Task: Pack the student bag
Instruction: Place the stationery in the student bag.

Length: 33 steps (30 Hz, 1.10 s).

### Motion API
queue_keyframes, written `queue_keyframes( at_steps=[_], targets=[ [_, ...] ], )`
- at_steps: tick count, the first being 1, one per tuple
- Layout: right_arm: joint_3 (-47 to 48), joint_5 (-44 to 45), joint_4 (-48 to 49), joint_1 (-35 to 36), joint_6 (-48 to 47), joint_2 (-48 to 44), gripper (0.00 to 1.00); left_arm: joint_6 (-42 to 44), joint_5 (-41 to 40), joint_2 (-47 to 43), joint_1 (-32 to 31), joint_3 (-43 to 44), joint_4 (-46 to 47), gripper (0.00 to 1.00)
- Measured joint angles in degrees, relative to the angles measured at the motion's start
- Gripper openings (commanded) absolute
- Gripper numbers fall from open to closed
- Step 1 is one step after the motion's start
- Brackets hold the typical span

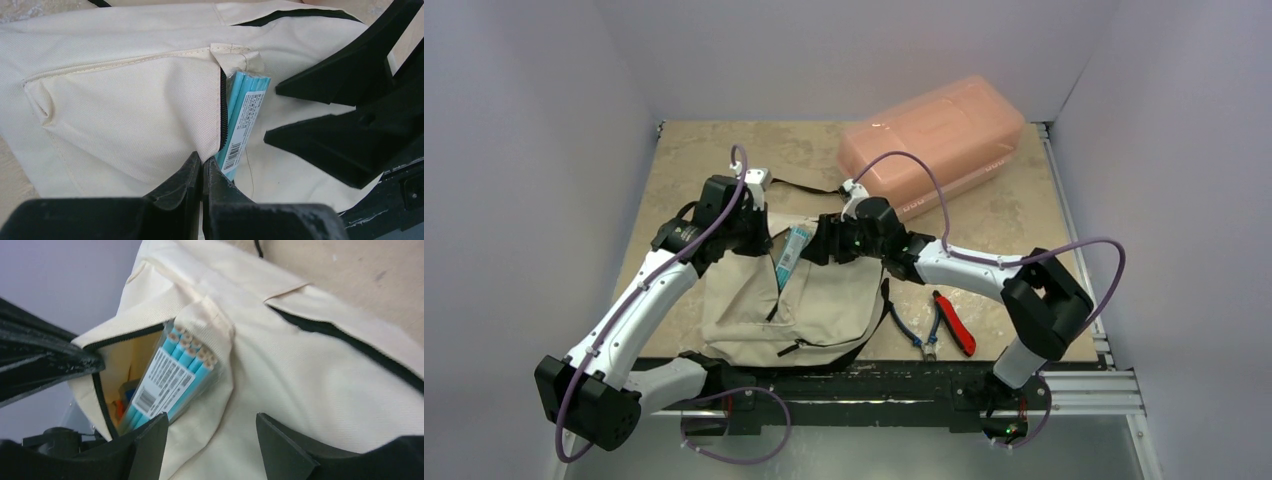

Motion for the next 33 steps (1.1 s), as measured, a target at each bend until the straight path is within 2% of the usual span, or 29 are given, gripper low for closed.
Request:
queue_keyframes(
  at_steps=[2,6,16,19,24,29,31,33],
  targets=[
    [0.66,-0.81,-1.11,-1.81,0.28,0.2,0.55,0.33,0.31,-0.02,0.02,-0.11,0.24,0.0],
    [3.48,-2.05,-2.16,-3.87,0.13,1.73,0.36,0.66,0.83,-0.02,0.02,-0.22,0.52,0.0],
    [9.22,-6.08,-0.68,-4.02,0.26,8.15,0.2,0.83,1.64,0.13,0.15,-0.39,0.87,0.0],
    [10.99,-5.62,-1.22,-2.95,0.02,9.75,0.2,0.85,2.08,0.79,0.26,-0.24,0.81,0.0],
    [11.87,-1.01,-2.82,-0.85,-1.16,9.29,0.29,0.83,2.27,1.18,0.44,0.04,0.57,0.0],
    [11.43,1.64,-4.44,0.13,-2.97,7.45,0.34,0.81,2.73,1.18,0.44,0.13,0.57,0.0],
    [11.41,2.34,-5.27,0.33,-3.3,6.67,0.34,0.76,3.04,1.18,0.44,0.24,0.5,0.0],
    [11.41,2.49,-5.73,0.42,-3.69,6.12,0.28,0.59,3.3,1.18,0.44,0.59,0.15,0.0]
  ],
)
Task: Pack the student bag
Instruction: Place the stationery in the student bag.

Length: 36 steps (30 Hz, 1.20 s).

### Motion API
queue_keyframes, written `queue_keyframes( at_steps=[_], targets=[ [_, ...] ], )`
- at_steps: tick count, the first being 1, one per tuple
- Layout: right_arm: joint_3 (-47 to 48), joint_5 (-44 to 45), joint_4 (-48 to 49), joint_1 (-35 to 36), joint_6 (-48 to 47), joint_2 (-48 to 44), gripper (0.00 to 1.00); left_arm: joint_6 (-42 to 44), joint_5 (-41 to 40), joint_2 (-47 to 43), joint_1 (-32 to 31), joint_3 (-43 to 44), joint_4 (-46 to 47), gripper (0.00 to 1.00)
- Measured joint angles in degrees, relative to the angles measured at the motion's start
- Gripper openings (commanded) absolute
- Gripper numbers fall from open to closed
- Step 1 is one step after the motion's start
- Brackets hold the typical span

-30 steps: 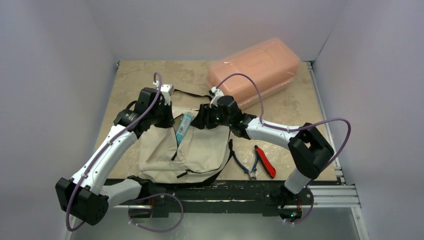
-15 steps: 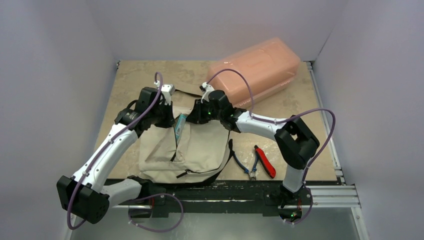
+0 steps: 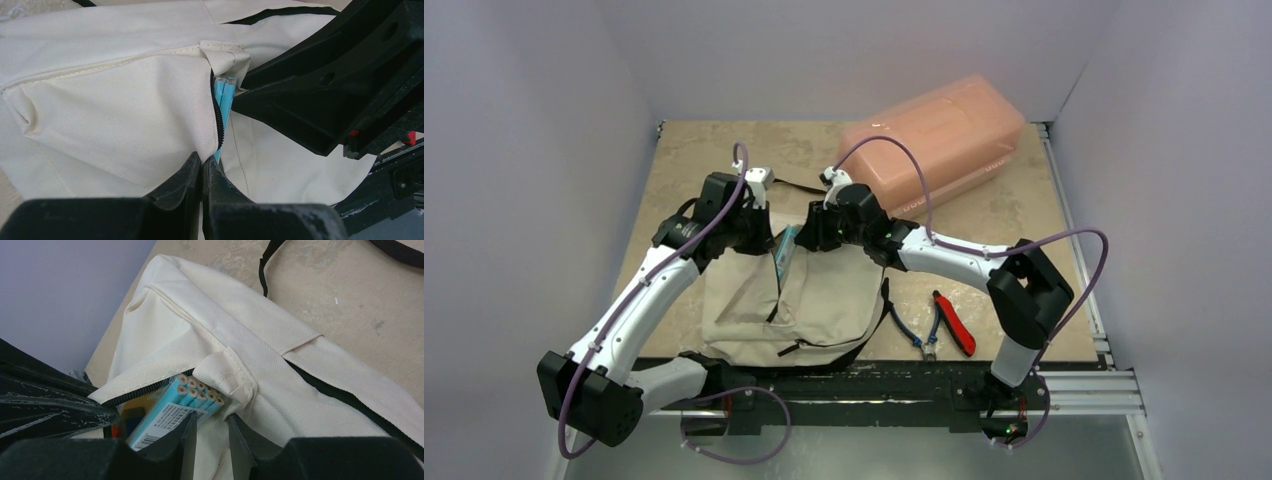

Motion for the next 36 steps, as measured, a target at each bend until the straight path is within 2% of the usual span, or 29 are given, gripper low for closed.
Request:
queue_keyframes(
  at_steps=[2,5,9,13,15,19,26,36],
  targets=[
    [0.02,0.24,-0.46,0.04,-0.79,-0.37,0.23,-0.26,0.13,0.0,0.0,0.33,-0.35,0.0],
    [0.11,0.42,-0.9,0.02,-1.68,-0.44,0.23,-0.46,0.15,0.02,0.0,0.7,-0.87,0.0],
    [0.66,0.07,-1.11,0.04,-2.62,-0.44,0.4,-0.83,0.15,0.24,0.0,0.98,-1.2,0.0],
    [0.92,-0.24,-1.38,-0.13,-3.34,-0.72,0.48,-0.83,0.15,0.76,0.0,1.36,-1.27,0.0],
    [0.92,-0.37,-1.66,-0.5,-3.63,-1.25,0.47,-0.83,0.15,0.87,0.0,1.51,-1.36,0.0],
    [0.92,-2.01,-1.73,-2.16,-4.5,-2.73,0.39,-1.07,0.11,1.01,0.0,1.55,-1.38,0.0],
    [0.98,-7.45,1.22,-4.48,-4.42,-2.34,0.38,-1.31,0.09,1.03,0.0,1.84,-1.6,0.0],
    [2.43,-16.04,10.27,-4.11,-1.95,5.6,0.3,-1.33,0.07,2.08,0.02,2.4,-1.97,0.0]
  ],
)
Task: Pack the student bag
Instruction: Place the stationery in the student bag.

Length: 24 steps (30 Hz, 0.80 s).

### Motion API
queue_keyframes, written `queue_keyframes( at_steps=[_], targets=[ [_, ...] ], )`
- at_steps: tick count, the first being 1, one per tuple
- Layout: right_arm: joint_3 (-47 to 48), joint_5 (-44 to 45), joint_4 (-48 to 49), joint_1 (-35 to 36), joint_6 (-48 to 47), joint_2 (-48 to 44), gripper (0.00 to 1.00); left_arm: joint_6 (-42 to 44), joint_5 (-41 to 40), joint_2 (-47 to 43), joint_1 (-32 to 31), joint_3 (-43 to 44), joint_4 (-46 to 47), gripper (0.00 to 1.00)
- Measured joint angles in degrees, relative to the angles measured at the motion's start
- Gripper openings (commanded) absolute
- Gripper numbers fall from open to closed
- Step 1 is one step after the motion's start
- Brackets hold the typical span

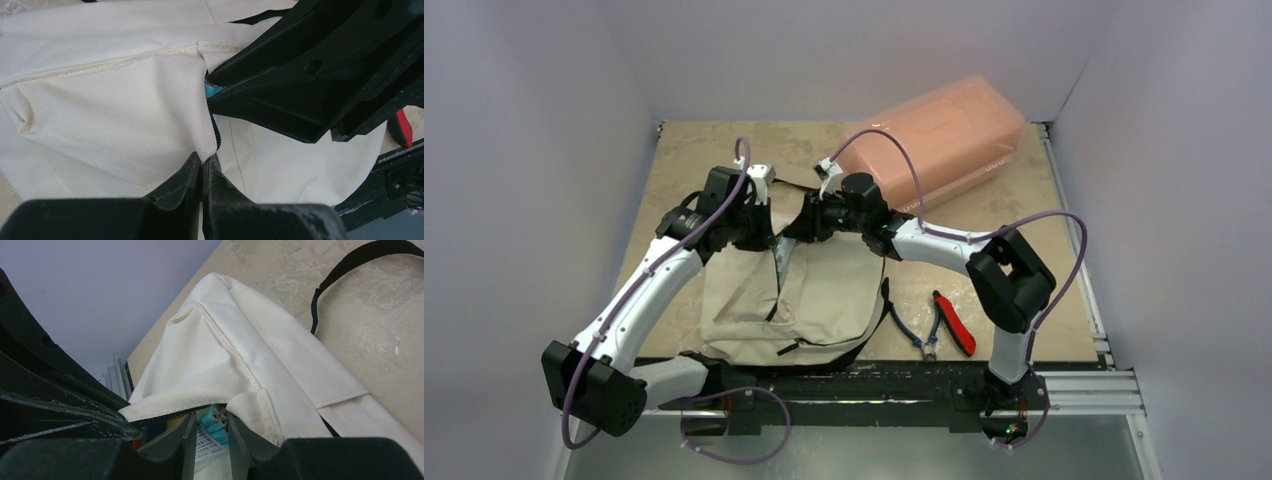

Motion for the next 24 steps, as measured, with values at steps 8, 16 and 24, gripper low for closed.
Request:
queue_keyframes(
  at_steps=[8,16,24],
  targets=[
    [-0.81,-1.11,11.37,0.66,8.31,4.28,0.35,-0.59,0.22,2.29,0.07,1.66,-1.25,0.0],
    [0.46,-3.06,5.18,-1.01,10.64,3.85,0.6,-1.97,0.07,2.14,0.28,0.09,1.14,0.0],
    [1.36,-0.42,-11.8,-1.01,-0.35,-3.3,0.59,-1.97,0.57,1.53,0.26,-0.63,1.64,0.0]
  ],
)
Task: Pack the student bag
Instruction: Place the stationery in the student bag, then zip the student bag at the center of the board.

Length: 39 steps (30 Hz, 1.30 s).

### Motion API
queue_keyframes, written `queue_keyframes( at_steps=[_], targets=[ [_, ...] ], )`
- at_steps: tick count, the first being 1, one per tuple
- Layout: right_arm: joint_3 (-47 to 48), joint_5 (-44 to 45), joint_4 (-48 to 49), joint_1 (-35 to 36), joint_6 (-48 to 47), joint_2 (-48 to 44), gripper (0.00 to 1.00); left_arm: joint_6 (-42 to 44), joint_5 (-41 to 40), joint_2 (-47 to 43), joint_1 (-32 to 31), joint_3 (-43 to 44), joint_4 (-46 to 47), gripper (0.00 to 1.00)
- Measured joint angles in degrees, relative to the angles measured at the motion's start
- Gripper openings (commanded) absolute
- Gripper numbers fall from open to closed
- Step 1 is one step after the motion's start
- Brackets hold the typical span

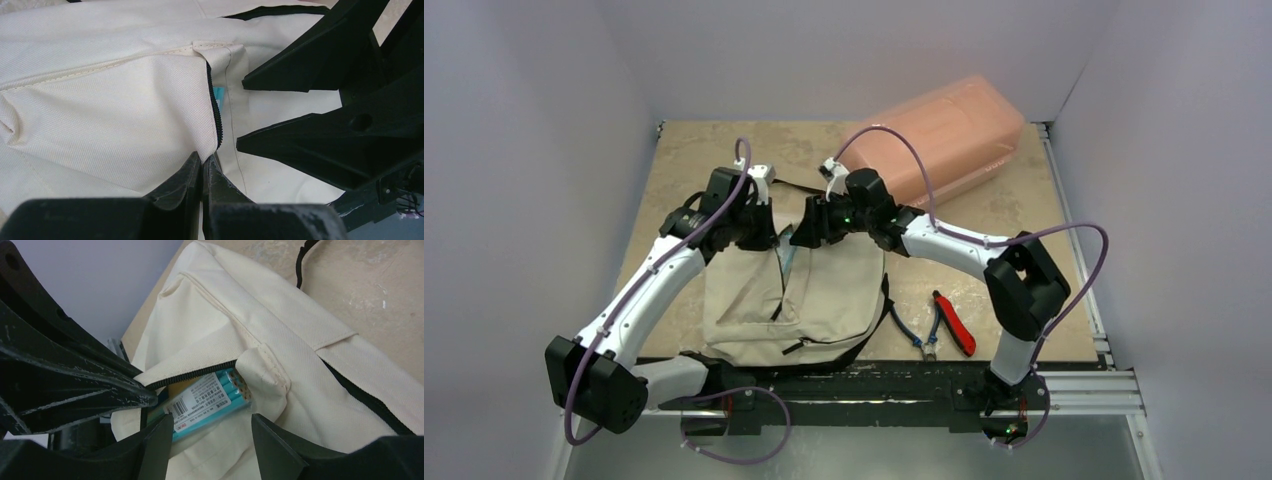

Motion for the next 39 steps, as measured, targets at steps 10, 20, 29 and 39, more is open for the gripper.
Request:
queue_keyframes(
  at_steps=[10,20,29,39],
  targets=[
    [-3.39,-1.46,3.1,1.38,2.34,1.68,0.2,0.0,0.83,-0.04,0.0,-0.42,0.35,0.0],
    [5.75,-1.6,7.89,4.04,4.44,10.99,0.33,-1.49,1.38,-0.42,0.07,-1.64,1.44,0.18],
    [-10.16,9.11,-1.55,2.54,-6.97,-10.14,0.72,-3.26,1.6,-3.63,-0.24,-2.36,1.31,0.64],
    [-25.99,8.68,12.83,17.75,-41.27,-25.07,0.84,-3.98,-11.3,-19.76,-0.24,-4.96,-3.37,0.7]
  ],
)
